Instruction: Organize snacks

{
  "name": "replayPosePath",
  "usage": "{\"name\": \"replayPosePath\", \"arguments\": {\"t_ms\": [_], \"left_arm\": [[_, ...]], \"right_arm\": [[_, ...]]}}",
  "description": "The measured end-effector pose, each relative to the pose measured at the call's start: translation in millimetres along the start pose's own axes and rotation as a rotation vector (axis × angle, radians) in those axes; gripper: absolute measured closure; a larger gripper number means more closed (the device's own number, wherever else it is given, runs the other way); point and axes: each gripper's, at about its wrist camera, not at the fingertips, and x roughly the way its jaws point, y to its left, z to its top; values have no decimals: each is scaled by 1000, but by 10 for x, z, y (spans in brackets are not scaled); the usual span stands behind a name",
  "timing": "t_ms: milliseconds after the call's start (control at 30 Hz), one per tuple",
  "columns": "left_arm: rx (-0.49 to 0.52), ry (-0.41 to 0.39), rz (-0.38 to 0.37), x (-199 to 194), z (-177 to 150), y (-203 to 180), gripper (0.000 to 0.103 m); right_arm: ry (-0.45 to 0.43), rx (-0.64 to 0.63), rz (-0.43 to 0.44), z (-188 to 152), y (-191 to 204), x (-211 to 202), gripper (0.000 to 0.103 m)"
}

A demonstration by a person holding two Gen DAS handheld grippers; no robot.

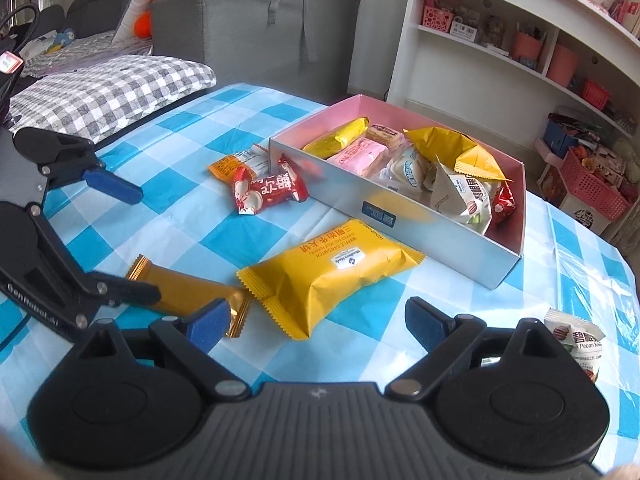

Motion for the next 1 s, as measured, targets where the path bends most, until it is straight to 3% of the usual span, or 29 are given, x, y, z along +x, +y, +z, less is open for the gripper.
{"name": "replayPosePath", "arguments": {"t_ms": [167, 433, 567, 733, 800, 1000], "left_arm": [[47, 29, -47, 120, 2, -121, 7], [21, 22, -84, 170, 42, -124, 10], [14, 13, -101, 172, 44, -131, 15], [2, 2, -105, 160, 65, -126, 36], [-6, 0, -101, 157, 75, -116, 44], [-38, 2, -74, 156, 99, -64, 64]], "right_arm": [[5, 34, -13, 105, 14, 110, 10], [33, 83, -21, 187, 33, 341, 10], [58, 96, -34, 181, 8, 420, 16], [74, 131, 6, 149, -91, 409, 28], [79, 134, 18, 138, -124, 380, 39], [94, 108, 49, 90, -186, 292, 52]]}}
